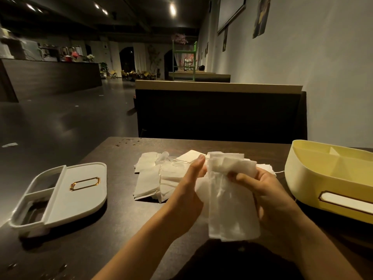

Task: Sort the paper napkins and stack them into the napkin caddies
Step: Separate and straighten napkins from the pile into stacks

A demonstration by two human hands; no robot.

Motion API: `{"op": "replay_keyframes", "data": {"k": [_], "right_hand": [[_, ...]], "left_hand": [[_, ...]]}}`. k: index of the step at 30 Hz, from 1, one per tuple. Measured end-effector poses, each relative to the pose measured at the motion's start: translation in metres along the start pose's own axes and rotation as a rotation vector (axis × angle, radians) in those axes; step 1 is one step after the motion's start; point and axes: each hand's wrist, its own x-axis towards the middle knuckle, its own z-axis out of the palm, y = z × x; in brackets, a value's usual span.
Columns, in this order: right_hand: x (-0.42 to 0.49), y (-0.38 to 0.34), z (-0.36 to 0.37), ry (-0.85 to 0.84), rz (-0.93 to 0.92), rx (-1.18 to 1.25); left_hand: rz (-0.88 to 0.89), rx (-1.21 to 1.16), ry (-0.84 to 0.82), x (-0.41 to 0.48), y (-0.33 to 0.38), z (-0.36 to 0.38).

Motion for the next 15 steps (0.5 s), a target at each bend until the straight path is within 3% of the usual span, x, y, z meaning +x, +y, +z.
{"op": "replay_keyframes", "data": {"k": [2, 7, 12, 15], "right_hand": [[0.001, 0.004, 0.003, 0.019, 0.025, 0.01], [0.006, 0.011, 0.011, 0.06, 0.088, -0.031], [0.008, 0.014, 0.015, -0.017, 0.112, -0.097], [0.014, 0.017, 0.003, 0.114, -0.04, -0.322]], "left_hand": [[0.007, 0.039, -0.04, 0.0, -0.005, 0.005], [-0.008, 0.164, 0.056, 0.002, -0.022, 0.008], [-0.015, 0.182, 0.152, 0.006, -0.033, 0.008], [-0.056, 0.095, 0.261, 0.013, -0.025, -0.008]]}}
